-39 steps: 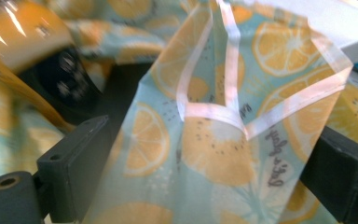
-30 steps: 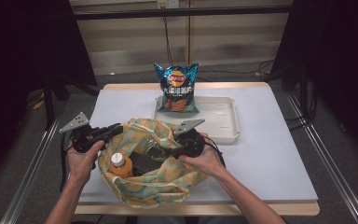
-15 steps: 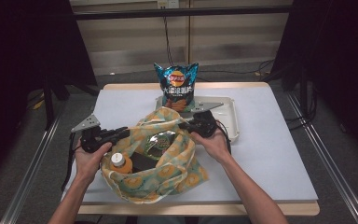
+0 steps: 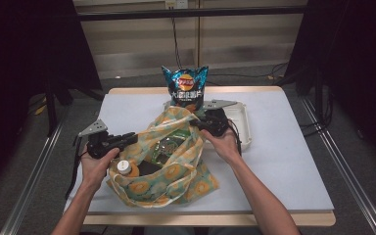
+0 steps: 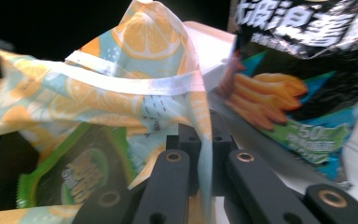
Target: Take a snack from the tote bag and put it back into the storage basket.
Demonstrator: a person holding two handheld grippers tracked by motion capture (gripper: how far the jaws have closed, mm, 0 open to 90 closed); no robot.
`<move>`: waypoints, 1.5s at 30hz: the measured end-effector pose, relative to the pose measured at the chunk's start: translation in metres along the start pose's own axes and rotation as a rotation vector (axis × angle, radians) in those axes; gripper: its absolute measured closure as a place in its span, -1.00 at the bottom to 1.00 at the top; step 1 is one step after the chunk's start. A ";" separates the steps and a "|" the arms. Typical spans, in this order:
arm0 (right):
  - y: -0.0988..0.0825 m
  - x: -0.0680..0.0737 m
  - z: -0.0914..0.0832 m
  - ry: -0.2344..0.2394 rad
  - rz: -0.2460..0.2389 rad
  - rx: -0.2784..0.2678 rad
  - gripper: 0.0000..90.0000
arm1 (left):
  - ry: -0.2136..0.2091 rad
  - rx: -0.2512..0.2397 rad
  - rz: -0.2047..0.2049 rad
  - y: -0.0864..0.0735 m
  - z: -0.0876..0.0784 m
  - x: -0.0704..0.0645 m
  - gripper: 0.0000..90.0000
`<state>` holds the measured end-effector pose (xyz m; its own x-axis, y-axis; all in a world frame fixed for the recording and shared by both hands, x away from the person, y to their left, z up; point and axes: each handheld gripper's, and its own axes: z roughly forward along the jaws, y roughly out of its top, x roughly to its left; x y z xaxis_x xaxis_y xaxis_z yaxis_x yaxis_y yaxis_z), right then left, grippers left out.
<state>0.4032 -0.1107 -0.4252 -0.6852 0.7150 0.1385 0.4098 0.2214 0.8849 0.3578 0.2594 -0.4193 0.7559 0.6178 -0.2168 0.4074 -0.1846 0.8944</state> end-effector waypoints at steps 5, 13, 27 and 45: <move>-0.011 -0.012 0.012 -0.029 0.034 0.094 0.97 | 0.006 0.005 0.001 -0.001 0.000 0.000 0.74; -0.025 -0.008 0.026 0.103 0.068 0.203 0.99 | 0.027 0.004 -0.014 -0.004 -0.003 0.005 0.76; -0.035 0.039 0.019 0.358 -0.002 0.182 1.00 | 0.098 0.067 -0.082 -0.023 -0.001 0.029 0.76; -0.040 0.030 -0.004 0.240 -0.001 0.102 0.21 | 0.073 0.107 -0.092 -0.039 -0.004 0.035 0.67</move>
<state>0.3634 -0.1006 -0.4544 -0.8041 0.5393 0.2499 0.4591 0.2964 0.8375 0.3666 0.2914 -0.4601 0.6750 0.6892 -0.2635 0.5284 -0.2024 0.8245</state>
